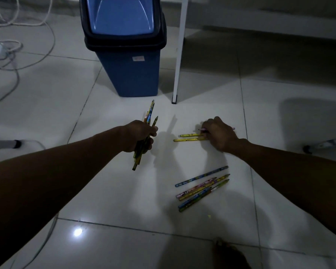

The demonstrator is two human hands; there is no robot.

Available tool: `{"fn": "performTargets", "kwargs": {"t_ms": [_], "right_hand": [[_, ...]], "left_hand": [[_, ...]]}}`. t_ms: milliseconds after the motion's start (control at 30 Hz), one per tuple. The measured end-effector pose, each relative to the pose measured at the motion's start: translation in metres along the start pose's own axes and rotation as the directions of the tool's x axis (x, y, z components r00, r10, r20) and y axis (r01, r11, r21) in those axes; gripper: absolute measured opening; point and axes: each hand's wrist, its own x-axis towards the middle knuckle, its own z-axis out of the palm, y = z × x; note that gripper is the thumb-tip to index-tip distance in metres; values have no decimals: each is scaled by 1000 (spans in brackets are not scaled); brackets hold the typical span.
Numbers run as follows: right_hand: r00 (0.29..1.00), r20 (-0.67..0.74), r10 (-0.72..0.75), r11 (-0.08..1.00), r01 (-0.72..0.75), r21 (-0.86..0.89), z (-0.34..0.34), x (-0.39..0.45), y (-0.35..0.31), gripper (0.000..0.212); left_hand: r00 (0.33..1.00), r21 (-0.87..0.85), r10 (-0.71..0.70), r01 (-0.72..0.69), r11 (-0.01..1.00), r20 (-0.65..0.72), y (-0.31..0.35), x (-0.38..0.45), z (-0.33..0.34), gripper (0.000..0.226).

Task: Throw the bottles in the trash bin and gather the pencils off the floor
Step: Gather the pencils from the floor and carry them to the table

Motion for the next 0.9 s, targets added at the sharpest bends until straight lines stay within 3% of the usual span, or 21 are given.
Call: {"fn": "performTargets", "kwargs": {"t_ms": [233,400,500,667,900], "right_hand": [[987,-133,94,992,-82,94,-18,3,-5,16],[990,5,140,927,-133,351,-25,0,-19,17],[994,65,85,967,-98,234,-19,-2,-29,15],[1000,10,2,993,-3,114,-1,2,-43,20],[999,-30,41,998,-39,53,10,5,-52,20]], "left_hand": [[1000,-22,4,-4,1000,-9,-3,1,-6,25],[1000,-14,17,-17,1000,-16,-4,1,-7,25],[1000,0,18,-18,1000,-19,-7,1,-8,25],[999,10,28,-27,1000,-25,-16,1,-14,26],[998,25,55,-55,998,-23,-30,-6,-25,12]]}}
